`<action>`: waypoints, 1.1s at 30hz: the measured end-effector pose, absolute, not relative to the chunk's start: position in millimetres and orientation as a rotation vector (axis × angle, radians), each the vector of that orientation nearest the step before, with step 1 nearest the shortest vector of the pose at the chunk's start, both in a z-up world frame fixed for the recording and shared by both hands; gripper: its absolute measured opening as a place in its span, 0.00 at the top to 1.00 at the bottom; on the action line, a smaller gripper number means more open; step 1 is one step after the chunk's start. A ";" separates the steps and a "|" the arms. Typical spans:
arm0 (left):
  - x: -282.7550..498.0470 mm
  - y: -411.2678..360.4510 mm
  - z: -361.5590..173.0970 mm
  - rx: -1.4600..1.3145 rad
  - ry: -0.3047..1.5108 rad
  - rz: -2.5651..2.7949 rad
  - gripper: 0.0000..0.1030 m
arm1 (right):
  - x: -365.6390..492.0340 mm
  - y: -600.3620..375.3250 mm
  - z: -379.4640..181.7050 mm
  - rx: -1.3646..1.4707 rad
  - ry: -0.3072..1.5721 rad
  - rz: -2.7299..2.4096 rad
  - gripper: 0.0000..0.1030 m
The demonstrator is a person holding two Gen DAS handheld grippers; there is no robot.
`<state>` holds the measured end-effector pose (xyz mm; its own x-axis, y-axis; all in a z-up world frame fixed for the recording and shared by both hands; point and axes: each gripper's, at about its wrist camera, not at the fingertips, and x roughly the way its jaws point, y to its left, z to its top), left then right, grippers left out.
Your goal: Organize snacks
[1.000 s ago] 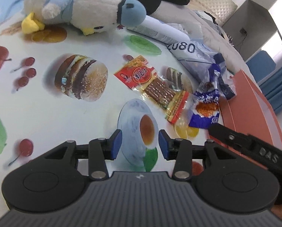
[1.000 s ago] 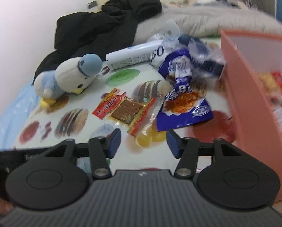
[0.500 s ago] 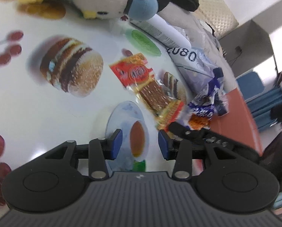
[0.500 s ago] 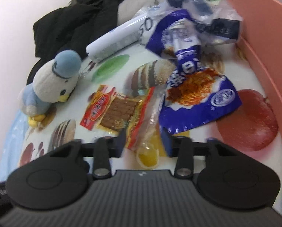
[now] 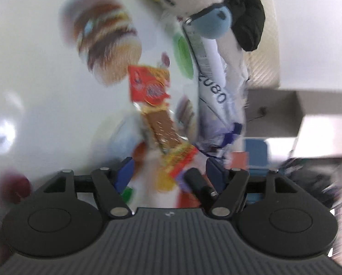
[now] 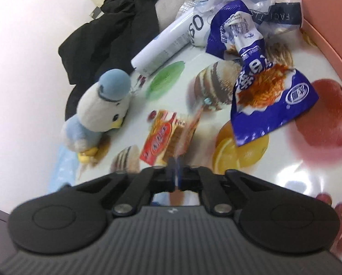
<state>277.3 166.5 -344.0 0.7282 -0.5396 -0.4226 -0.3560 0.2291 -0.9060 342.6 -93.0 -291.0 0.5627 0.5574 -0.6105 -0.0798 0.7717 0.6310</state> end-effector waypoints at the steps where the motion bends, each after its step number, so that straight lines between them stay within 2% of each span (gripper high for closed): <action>1: 276.7 165.5 -348.0 -1.437 0.804 -0.152 0.29 | 339.6 -93.2 -289.8 0.606 0.907 0.403 0.97; 4: 274.9 163.4 -356.0 -1.562 0.784 -0.140 0.30 | 331.5 -92.1 -288.0 0.632 0.926 0.403 0.97; 11: 275.5 153.4 -351.9 -1.576 0.819 -0.089 0.31 | 310.2 -97.0 -274.3 0.672 0.919 0.409 0.97; 14: 273.0 149.0 -353.8 -1.573 0.823 -0.073 0.37 | 303.7 -100.8 -272.6 0.710 0.934 0.422 0.97; 17: 271.9 146.1 -356.5 -1.572 0.836 -0.043 0.50 | 296.1 -100.4 -271.2 0.690 0.946 0.423 0.97; 19: 269.6 144.3 -359.3 -1.552 0.855 -0.012 0.68 | 291.6 -101.2 -271.0 0.686 0.951 0.419 0.97; 22: 264.0 146.5 -365.2 -1.522 0.876 -0.002 0.86 | 286.0 -100.9 -267.7 0.628 0.937 0.413 0.93; 26: 260.0 148.3 -364.2 -1.462 0.873 0.012 0.91 | 289.1 -100.4 -269.8 0.517 0.978 0.388 0.90; 27: 259.0 149.0 -362.1 -1.440 0.870 0.017 0.91 | 291.0 -99.8 -270.5 0.488 0.992 0.383 0.85; 29: 255.6 151.9 -358.5 -1.411 0.869 0.022 0.91 | 292.3 -98.9 -270.1 0.435 0.991 0.370 0.56; 30: 255.0 152.9 -356.8 -1.394 0.867 0.023 0.91 | 291.8 -98.8 -269.1 0.412 0.977 0.364 0.32; 31: 254.1 154.0 -355.0 -1.375 0.864 0.028 0.91 | 291.4 -99.0 -268.1 0.390 0.962 0.359 0.27; 33: 251.8 156.0 -353.5 -1.356 0.859 0.032 0.91 | 292.7 -99.9 -265.7 0.359 0.924 0.355 0.28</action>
